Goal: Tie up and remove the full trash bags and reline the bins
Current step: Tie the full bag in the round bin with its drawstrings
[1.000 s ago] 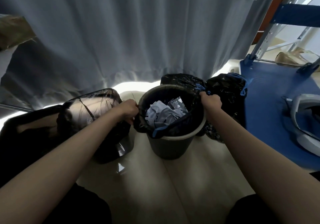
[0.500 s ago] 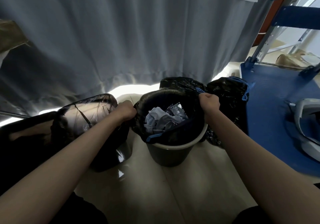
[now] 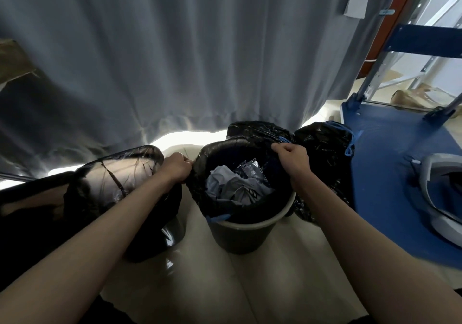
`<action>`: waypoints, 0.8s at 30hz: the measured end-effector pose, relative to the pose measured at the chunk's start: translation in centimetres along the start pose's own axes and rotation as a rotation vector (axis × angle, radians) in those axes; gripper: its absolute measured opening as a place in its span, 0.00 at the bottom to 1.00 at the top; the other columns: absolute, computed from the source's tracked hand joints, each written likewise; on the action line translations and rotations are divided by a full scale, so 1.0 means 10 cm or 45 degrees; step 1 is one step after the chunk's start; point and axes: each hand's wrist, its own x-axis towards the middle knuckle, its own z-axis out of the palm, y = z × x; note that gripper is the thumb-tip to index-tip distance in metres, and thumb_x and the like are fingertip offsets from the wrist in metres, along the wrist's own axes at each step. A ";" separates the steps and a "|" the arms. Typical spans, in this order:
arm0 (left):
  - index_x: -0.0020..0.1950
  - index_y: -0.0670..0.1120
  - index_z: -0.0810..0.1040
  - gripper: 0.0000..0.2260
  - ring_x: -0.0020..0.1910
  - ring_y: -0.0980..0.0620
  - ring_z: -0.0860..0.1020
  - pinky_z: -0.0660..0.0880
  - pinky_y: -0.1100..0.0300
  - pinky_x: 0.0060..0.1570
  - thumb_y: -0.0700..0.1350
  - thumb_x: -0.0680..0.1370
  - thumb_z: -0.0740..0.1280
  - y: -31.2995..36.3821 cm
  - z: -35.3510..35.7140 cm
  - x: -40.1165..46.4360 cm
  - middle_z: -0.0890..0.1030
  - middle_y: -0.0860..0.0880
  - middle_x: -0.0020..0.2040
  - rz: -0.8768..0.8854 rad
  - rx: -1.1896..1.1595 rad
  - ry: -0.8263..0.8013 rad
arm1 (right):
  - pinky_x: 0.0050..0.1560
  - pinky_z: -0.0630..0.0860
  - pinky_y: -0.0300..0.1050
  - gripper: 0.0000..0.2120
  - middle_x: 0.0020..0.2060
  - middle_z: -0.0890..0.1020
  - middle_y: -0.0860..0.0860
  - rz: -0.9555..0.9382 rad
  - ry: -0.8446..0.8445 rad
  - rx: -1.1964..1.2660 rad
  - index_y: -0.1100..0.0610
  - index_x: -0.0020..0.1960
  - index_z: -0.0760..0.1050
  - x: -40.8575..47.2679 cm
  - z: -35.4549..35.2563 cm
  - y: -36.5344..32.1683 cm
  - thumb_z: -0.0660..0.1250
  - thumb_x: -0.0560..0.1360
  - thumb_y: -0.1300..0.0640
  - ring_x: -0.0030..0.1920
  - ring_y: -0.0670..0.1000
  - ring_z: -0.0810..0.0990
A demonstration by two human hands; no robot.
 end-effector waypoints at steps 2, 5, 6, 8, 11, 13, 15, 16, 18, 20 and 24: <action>0.53 0.41 0.81 0.08 0.49 0.46 0.79 0.73 0.60 0.48 0.41 0.76 0.69 0.00 -0.01 0.01 0.82 0.41 0.52 -0.013 -0.145 0.065 | 0.60 0.77 0.53 0.07 0.36 0.83 0.47 -0.041 0.007 0.044 0.53 0.46 0.85 0.01 -0.02 0.02 0.68 0.75 0.57 0.48 0.51 0.82; 0.49 0.43 0.81 0.09 0.45 0.47 0.79 0.74 0.59 0.47 0.38 0.70 0.75 0.00 -0.06 0.03 0.82 0.42 0.46 -0.034 -0.348 0.080 | 0.57 0.79 0.53 0.11 0.42 0.85 0.53 -0.069 0.029 0.069 0.52 0.51 0.85 0.03 -0.05 0.04 0.65 0.76 0.61 0.46 0.51 0.82; 0.49 0.43 0.82 0.10 0.44 0.47 0.79 0.74 0.59 0.47 0.38 0.69 0.76 0.01 -0.08 0.03 0.82 0.43 0.44 -0.026 -0.377 0.071 | 0.56 0.80 0.53 0.11 0.43 0.85 0.55 -0.084 0.041 0.068 0.51 0.50 0.85 0.03 -0.06 0.05 0.65 0.76 0.62 0.44 0.50 0.81; 0.48 0.41 0.83 0.10 0.43 0.48 0.79 0.73 0.60 0.45 0.37 0.68 0.77 0.03 -0.09 0.02 0.81 0.44 0.42 0.023 -0.428 0.081 | 0.55 0.80 0.52 0.12 0.40 0.84 0.54 -0.099 0.080 0.069 0.48 0.46 0.84 0.04 -0.07 0.06 0.65 0.76 0.63 0.42 0.50 0.80; 0.44 0.40 0.85 0.08 0.40 0.50 0.79 0.74 0.60 0.42 0.37 0.67 0.78 0.05 -0.11 0.00 0.82 0.45 0.38 0.112 -0.518 0.115 | 0.44 0.77 0.38 0.13 0.38 0.82 0.50 -0.111 0.162 0.044 0.48 0.47 0.84 0.03 -0.13 0.06 0.64 0.76 0.63 0.42 0.49 0.78; 0.41 0.41 0.85 0.06 0.35 0.54 0.78 0.72 0.62 0.38 0.42 0.69 0.78 0.06 -0.10 -0.03 0.82 0.47 0.34 0.145 -0.535 0.140 | 0.41 0.71 0.34 0.13 0.40 0.82 0.49 -0.089 0.193 -0.005 0.49 0.49 0.84 0.01 -0.15 0.07 0.65 0.76 0.63 0.44 0.47 0.77; 0.38 0.42 0.84 0.11 0.32 0.56 0.75 0.68 0.62 0.35 0.50 0.73 0.74 0.07 -0.07 -0.04 0.79 0.51 0.30 0.115 -0.470 0.165 | 0.46 0.73 0.36 0.10 0.42 0.83 0.48 -0.089 0.160 -0.057 0.47 0.46 0.83 0.01 -0.17 0.10 0.67 0.74 0.62 0.47 0.48 0.79; 0.36 0.41 0.83 0.16 0.33 0.53 0.76 0.68 0.61 0.35 0.54 0.74 0.72 0.08 -0.06 -0.04 0.78 0.50 0.29 0.068 -0.414 0.162 | 0.50 0.76 0.40 0.08 0.41 0.83 0.48 -0.086 0.127 -0.078 0.47 0.44 0.82 0.02 -0.17 0.12 0.70 0.73 0.60 0.48 0.49 0.80; 0.40 0.38 0.83 0.23 0.42 0.44 0.80 0.72 0.58 0.40 0.59 0.76 0.67 0.08 -0.05 -0.02 0.82 0.44 0.36 -0.030 -0.308 0.151 | 0.51 0.78 0.44 0.02 0.38 0.84 0.47 -0.089 0.064 -0.112 0.49 0.40 0.82 0.01 -0.17 0.13 0.74 0.72 0.53 0.47 0.49 0.82; 0.47 0.35 0.83 0.25 0.50 0.41 0.81 0.74 0.54 0.49 0.59 0.76 0.66 0.06 -0.04 0.02 0.83 0.39 0.46 -0.084 -0.306 0.155 | 0.51 0.78 0.46 0.07 0.35 0.84 0.46 -0.115 0.037 -0.140 0.51 0.37 0.83 0.01 -0.15 0.13 0.74 0.72 0.49 0.47 0.49 0.82; 0.44 0.40 0.85 0.10 0.41 0.51 0.79 0.71 0.63 0.40 0.46 0.75 0.72 0.12 -0.02 -0.04 0.83 0.45 0.41 0.058 -0.485 0.199 | 0.58 0.77 0.49 0.07 0.37 0.84 0.45 -0.175 0.041 -0.103 0.53 0.45 0.86 -0.01 -0.07 0.03 0.72 0.74 0.51 0.50 0.49 0.82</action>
